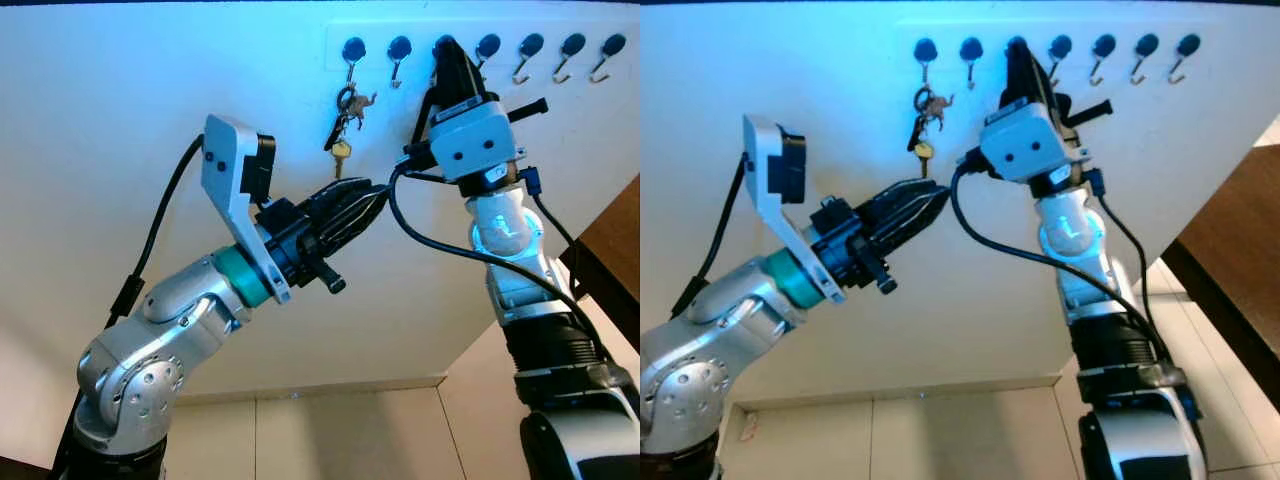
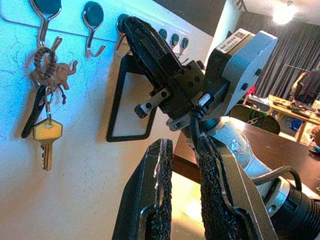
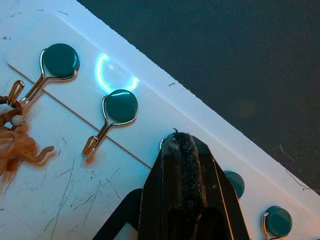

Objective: Hang keys on a hook

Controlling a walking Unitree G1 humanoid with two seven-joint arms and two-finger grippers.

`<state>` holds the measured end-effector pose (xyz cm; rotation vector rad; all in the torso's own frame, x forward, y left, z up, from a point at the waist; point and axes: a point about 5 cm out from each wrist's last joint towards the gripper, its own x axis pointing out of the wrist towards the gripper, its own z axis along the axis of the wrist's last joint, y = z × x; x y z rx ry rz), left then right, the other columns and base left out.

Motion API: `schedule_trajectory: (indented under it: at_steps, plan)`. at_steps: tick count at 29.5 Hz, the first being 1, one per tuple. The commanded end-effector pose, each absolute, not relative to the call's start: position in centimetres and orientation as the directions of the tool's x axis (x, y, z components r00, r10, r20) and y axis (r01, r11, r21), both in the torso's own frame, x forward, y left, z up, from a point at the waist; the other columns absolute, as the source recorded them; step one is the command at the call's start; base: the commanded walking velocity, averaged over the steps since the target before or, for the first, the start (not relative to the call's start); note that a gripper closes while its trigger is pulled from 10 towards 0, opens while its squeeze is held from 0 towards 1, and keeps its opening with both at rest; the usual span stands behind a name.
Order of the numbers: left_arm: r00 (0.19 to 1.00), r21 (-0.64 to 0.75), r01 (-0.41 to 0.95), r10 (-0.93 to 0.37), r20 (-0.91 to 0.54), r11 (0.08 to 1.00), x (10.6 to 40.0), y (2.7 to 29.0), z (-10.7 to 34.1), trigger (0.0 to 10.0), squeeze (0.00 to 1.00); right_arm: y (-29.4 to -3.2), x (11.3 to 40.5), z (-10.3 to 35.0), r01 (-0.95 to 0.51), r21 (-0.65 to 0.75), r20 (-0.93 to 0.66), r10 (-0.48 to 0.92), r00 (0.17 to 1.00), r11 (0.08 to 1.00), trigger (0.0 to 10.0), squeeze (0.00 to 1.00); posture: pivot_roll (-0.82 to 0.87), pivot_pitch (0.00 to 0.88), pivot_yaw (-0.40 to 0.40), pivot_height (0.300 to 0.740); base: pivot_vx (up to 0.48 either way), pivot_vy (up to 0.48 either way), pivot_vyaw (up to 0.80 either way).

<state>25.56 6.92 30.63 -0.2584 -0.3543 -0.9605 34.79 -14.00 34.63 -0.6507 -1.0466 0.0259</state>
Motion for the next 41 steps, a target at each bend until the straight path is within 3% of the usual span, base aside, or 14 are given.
schedule_trajectory:
  at_steps: [1, 8, 13, 19, 27, 36, 37, 38, 39, 41]
  plan:
    - [0.516, -0.060, 0.839, -0.755, 0.405, 0.541, 25.4, 6.8, 30.5, 10.0, 0.00, -12.9, 34.6, 34.5, 0.243, -0.546, 0.778, 0.377, 0.503, 0.802, 10.0, 0.00, 0.09, 0.151, 0.122, 0.740, 0.000, 0.000, 0.00]
    - [0.514, -0.060, 0.841, -0.757, 0.405, 0.538, 25.4, 6.8, 30.4, 10.0, 0.00, -12.4, 33.8, 34.9, 0.258, -0.562, 0.790, 0.419, 0.447, 0.786, 10.0, 0.00, 0.09, 0.145, 0.122, 0.740, 0.000, 0.000, 0.00]
    - [0.513, -0.060, 0.841, -0.757, 0.404, 0.538, 25.4, 6.8, 30.4, 10.0, 0.00, -12.5, 33.9, 34.8, 0.266, -0.567, 0.787, 0.418, 0.454, 0.780, 10.0, 0.00, 0.08, 0.142, 0.122, 0.740, 0.000, 0.000, 0.00]
    - [0.510, -0.057, 0.843, -0.760, 0.404, 0.535, 25.4, 6.7, 30.4, 10.0, 0.00, -12.7, 34.3, 34.7, 0.277, -0.578, 0.775, 0.410, 0.482, 0.767, 10.0, 0.00, 0.09, 0.133, 0.123, 0.740, 0.000, 0.000, 0.00]
    - [0.511, -0.054, 0.841, -0.760, 0.402, 0.538, 25.4, 6.8, 30.4, 10.0, 0.00, -13.4, 35.2, 33.9, 0.197, -0.490, 0.763, 0.308, 0.569, 0.849, 10.0, 0.00, 0.09, 0.133, 0.123, 0.740, 0.000, 0.000, 0.00]
    - [0.514, -0.055, 0.840, -0.758, 0.401, 0.541, 25.4, 6.8, 30.4, 10.0, 0.00, -13.8, 35.5, 32.2, 0.150, -0.498, 0.713, 0.305, 0.631, 0.854, 10.0, 0.00, 0.09, 0.140, 0.124, 0.740, 0.000, 0.000, 0.00]
    - [0.515, -0.055, 0.839, -0.758, 0.400, 0.541, 25.4, 6.9, 30.4, 10.0, 0.00, -13.8, 35.5, 31.8, 0.140, -0.500, 0.704, 0.307, 0.640, 0.855, 10.0, 0.37, 0.09, 0.143, 0.127, 0.740, 0.000, 0.000, 0.00]
    - [0.515, -0.055, 0.839, -0.758, 0.400, 0.541, 25.4, 6.9, 30.4, 10.0, 0.00, -13.8, 35.5, 31.8, 0.140, -0.500, 0.704, 0.307, 0.640, 0.855, 10.0, 0.37, 0.09, 0.143, 0.127, 0.740, 0.000, 0.000, 0.00]
    - [0.515, -0.055, 0.839, -0.758, 0.400, 0.541, 25.4, 6.9, 30.4, 10.0, 0.00, -13.8, 35.5, 31.5, 0.129, -0.502, 0.699, 0.313, 0.643, 0.855, 10.0, 1.00, 0.09, 0.144, 0.128, 0.740, 0.000, 0.000, 0.00]
    - [0.516, -0.056, 0.839, -0.758, 0.399, 0.541, 25.5, 6.9, 30.4, 10.0, 0.00, -13.7, 35.4, 31.4, 0.122, -0.502, 0.699, 0.319, 0.640, 0.856, 10.0, 1.00, 0.09, 0.144, 0.127, 0.740, 0.000, 0.000, 0.00]
